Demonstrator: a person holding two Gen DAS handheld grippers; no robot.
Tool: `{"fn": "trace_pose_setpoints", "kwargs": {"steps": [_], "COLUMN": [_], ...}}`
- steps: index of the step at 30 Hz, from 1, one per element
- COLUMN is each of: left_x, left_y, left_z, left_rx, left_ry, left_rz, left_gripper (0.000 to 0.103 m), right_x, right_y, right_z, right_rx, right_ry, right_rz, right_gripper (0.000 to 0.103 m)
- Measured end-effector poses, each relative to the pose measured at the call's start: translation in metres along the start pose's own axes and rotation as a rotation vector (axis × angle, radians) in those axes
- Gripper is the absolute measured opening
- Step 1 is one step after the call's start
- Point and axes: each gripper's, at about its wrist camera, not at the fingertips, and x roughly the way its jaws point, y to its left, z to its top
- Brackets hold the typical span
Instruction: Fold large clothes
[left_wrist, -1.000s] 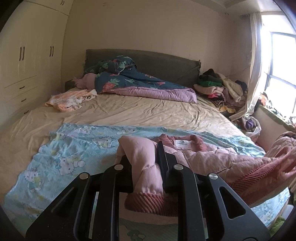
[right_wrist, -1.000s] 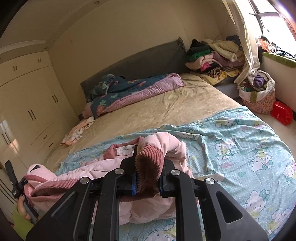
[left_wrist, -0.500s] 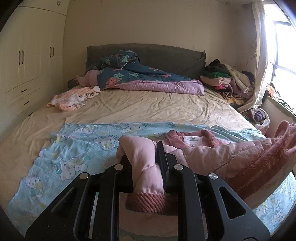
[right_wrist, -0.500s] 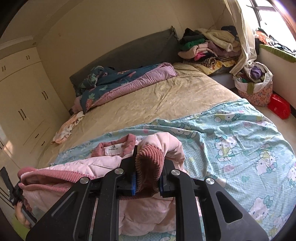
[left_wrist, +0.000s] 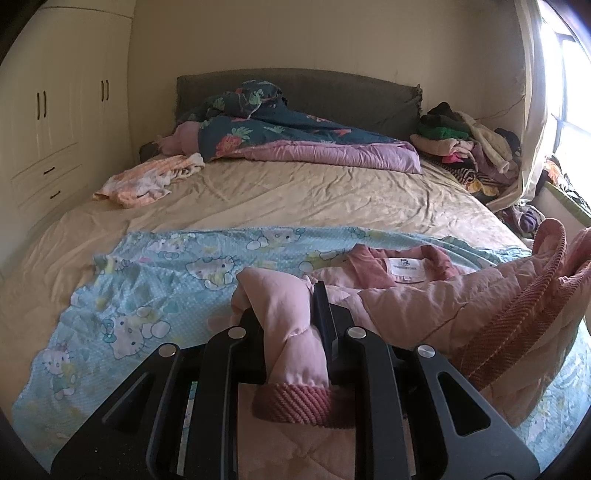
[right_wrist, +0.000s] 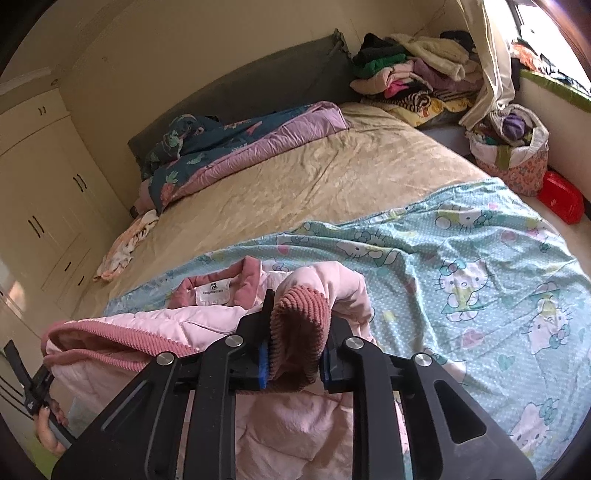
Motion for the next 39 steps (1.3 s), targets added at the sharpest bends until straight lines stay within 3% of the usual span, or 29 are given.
{"fn": "trace_pose_setpoints", "kwargs": {"steps": [4, 6, 10, 11, 12, 13, 17, 22, 26, 27, 29, 32, 35, 39], "left_x": [0.009, 0.012, 0.018, 0.02, 0.021, 0.024, 0.032, 0.036, 0.027, 0.021, 0.01, 0.013, 0.034, 0.061], "left_y": [0.001, 0.0, -0.001, -0.001, -0.002, -0.001, -0.001, -0.003, -0.003, -0.002, 0.001, 0.011, 0.028, 0.039], "left_z": [-0.001, -0.002, -0.002, -0.002, -0.001, -0.001, -0.001, -0.002, -0.004, -0.006, -0.011, -0.023, -0.045, -0.071], "left_rx": [-0.002, -0.003, -0.007, -0.007, -0.006, -0.006, -0.013, -0.031, -0.071, -0.069, -0.047, -0.052, -0.067, -0.116], "left_ry": [0.006, 0.011, 0.015, 0.015, 0.016, 0.018, 0.026, 0.021, -0.001, -0.017, -0.055, -0.029, 0.067, 0.197], "left_rz": [0.001, -0.001, -0.005, -0.006, -0.007, -0.005, -0.006, -0.019, -0.091, -0.085, -0.016, -0.004, 0.02, -0.032], "left_gripper": [0.012, 0.012, 0.012, 0.012, 0.012, 0.012, 0.013, 0.028, 0.07, 0.083, 0.094, 0.094, 0.094, 0.094], "right_x": [0.014, 0.021, 0.027, 0.027, 0.026, 0.024, 0.03, 0.057, 0.072, 0.074, 0.077, 0.079, 0.083, 0.092], "right_y": [-0.014, -0.021, -0.033, -0.034, -0.034, -0.034, -0.026, -0.011, -0.011, -0.012, -0.016, -0.022, -0.024, -0.025], "right_z": [0.002, 0.002, 0.0, -0.002, -0.005, -0.007, -0.021, -0.048, -0.065, -0.068, -0.07, -0.07, -0.067, -0.068], "right_rx": [0.068, 0.106, 0.138, 0.143, 0.147, 0.146, 0.059, -0.141, -0.229, -0.238, -0.247, -0.243, -0.255, -0.268], "right_ry": [0.029, 0.045, 0.041, 0.034, 0.022, 0.01, 0.008, 0.075, 0.094, 0.093, 0.093, 0.091, 0.097, 0.118], "right_rz": [0.066, 0.129, 0.19, 0.202, 0.213, 0.197, 0.131, -0.066, -0.153, -0.16, -0.165, -0.16, -0.16, -0.162], "right_gripper": [0.029, 0.041, 0.048, 0.059, 0.077, 0.084, 0.086, 0.086, 0.088, 0.09, 0.09, 0.091, 0.091, 0.091]}}
